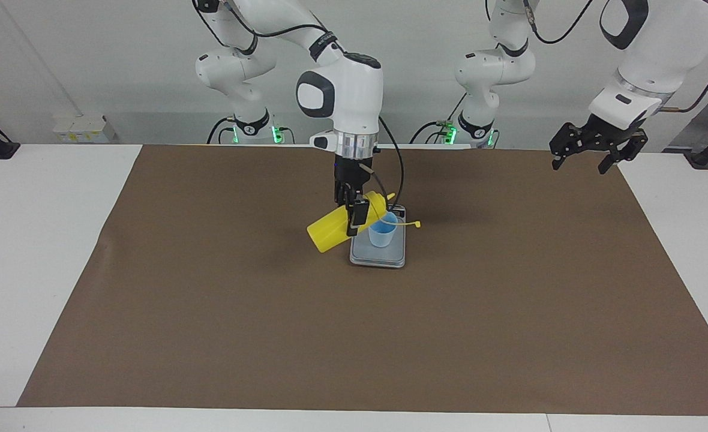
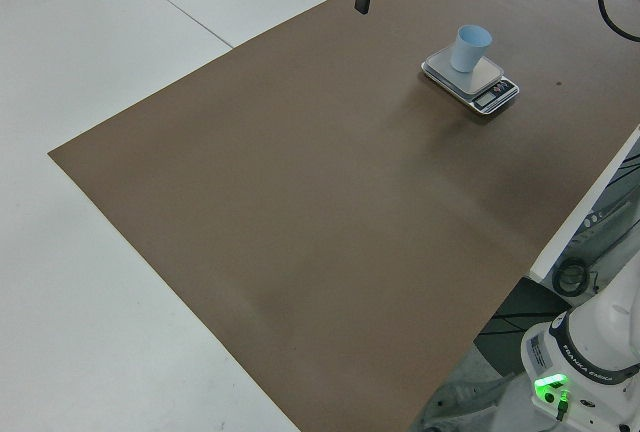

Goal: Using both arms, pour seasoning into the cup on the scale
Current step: 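Turn the bottle upright and carry it back with the right gripper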

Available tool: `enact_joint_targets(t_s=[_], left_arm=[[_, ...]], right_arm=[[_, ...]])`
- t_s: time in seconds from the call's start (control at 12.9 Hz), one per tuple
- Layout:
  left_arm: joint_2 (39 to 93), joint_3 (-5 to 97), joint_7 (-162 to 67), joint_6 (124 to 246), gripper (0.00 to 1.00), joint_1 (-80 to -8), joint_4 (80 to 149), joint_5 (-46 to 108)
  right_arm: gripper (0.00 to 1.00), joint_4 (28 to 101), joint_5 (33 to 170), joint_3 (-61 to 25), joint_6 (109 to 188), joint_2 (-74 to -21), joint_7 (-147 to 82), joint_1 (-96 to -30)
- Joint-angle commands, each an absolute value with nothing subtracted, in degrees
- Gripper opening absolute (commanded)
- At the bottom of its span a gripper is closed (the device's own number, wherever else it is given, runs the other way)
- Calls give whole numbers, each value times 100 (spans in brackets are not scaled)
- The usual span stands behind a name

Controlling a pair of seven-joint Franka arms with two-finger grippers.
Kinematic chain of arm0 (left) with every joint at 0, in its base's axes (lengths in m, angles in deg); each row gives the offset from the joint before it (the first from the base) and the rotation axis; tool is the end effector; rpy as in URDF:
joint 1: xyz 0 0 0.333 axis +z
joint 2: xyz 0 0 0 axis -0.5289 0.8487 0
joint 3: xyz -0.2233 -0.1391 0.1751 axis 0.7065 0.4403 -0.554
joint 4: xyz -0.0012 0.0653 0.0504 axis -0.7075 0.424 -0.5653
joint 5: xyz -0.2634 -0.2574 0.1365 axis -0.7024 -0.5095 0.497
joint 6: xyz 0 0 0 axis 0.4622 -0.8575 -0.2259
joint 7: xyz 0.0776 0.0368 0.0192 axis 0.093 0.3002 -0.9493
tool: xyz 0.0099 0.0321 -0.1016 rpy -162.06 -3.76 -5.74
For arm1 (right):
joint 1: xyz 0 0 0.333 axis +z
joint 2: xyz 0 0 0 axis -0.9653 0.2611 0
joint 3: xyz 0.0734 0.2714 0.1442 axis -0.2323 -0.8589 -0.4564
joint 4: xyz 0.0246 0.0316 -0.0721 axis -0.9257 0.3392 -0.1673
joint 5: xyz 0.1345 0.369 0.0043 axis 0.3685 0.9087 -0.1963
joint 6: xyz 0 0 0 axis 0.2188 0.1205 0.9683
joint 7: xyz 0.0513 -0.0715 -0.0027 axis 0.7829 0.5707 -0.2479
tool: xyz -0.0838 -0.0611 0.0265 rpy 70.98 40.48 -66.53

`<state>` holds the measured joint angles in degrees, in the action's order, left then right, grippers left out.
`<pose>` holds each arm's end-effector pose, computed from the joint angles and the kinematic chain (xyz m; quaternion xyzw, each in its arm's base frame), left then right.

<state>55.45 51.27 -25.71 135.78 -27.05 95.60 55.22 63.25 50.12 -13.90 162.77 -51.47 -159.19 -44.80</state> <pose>0.5474 -0.0361 0.6285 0.9963 -0.0863 -0.0012 0.0034 0.5458 0.3443 0.4744 -0.7781 0.5906 -0.1811 0.1134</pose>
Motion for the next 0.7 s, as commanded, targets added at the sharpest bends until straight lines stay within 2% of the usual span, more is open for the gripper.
enact_joint_targets(t_s=[0.0,0.15,0.62], left_arm=[[5512,5139,-2486,13601,100,-2701,9629,5583],[5512,5139,-2486,13601,100,-2701,9620,5583],[5512,5139,-2469,13601,100,-2701,9620,5583]], right_arm=[[0,6324,6079,-1435,16239,-5248,-15253,-4727],[0,6333,6940,-1435,16143,-5300,-15145,-4989],[0,6474,8857,-1427,14817,-5520,-13637,-5789]])
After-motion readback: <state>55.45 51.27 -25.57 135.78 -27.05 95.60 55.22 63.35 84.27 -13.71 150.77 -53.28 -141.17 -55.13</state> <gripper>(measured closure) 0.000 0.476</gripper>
